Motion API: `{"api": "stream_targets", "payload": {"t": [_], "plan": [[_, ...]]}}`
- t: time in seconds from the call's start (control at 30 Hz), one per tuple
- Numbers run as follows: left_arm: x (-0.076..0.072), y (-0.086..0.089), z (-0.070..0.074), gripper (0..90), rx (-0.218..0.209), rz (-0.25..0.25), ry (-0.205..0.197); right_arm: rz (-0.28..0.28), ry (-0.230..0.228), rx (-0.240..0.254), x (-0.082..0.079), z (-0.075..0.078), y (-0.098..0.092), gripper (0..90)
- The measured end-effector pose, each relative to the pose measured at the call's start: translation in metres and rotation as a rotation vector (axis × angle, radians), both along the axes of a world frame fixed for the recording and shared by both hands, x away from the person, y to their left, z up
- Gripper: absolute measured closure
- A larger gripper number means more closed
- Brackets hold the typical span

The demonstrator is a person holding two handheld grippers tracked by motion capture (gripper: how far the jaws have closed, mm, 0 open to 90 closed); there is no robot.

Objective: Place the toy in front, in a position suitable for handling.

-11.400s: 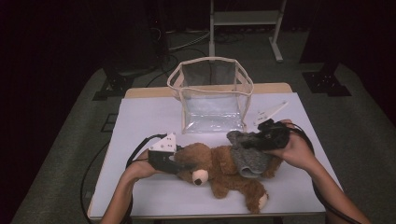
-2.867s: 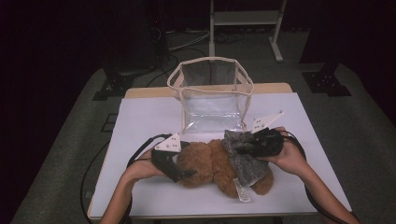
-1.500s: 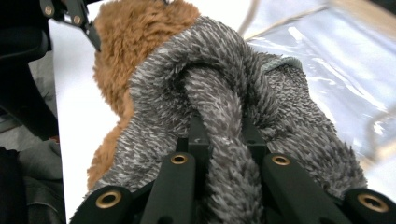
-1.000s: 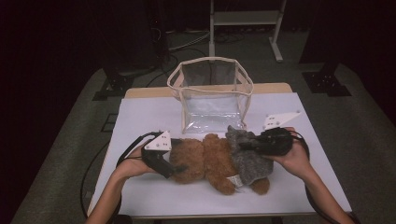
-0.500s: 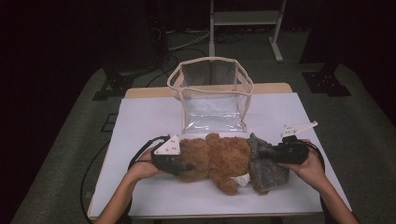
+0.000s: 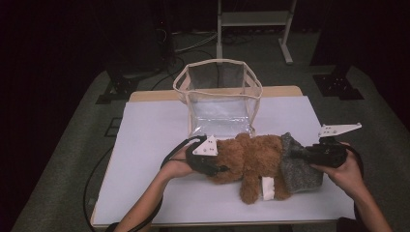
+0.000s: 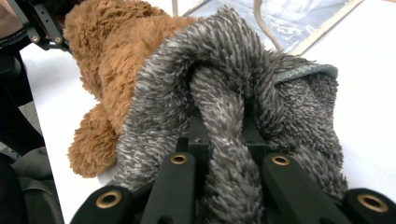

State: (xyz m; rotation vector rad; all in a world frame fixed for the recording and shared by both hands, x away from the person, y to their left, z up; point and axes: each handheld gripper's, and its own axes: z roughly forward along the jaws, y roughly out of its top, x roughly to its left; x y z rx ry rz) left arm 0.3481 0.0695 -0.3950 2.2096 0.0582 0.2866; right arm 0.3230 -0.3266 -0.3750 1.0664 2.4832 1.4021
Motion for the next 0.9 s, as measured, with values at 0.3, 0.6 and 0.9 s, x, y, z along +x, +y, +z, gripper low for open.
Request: {"api": "stream_targets", "payload": {"t": [0.3, 0.6, 0.9], "plan": [[-0.009, 0.068, 0.025, 34.1, 0.104, 0.088, 0.004, 0.129, 0.003, -0.027, 0.014, -0.019, 0.065, 79.3], [-0.013, 0.084, 0.001, 23.1, -0.023, 0.101, 0.030, 0.142, -0.023, -0.035, 0.009, -0.004, 0.070, 79.7], [-0.015, 0.083, -0.002, 24.9, -0.039, 0.092, 0.012, 0.278, -0.095, -0.146, 0.038, 0.035, 0.155, 79.6]]}}
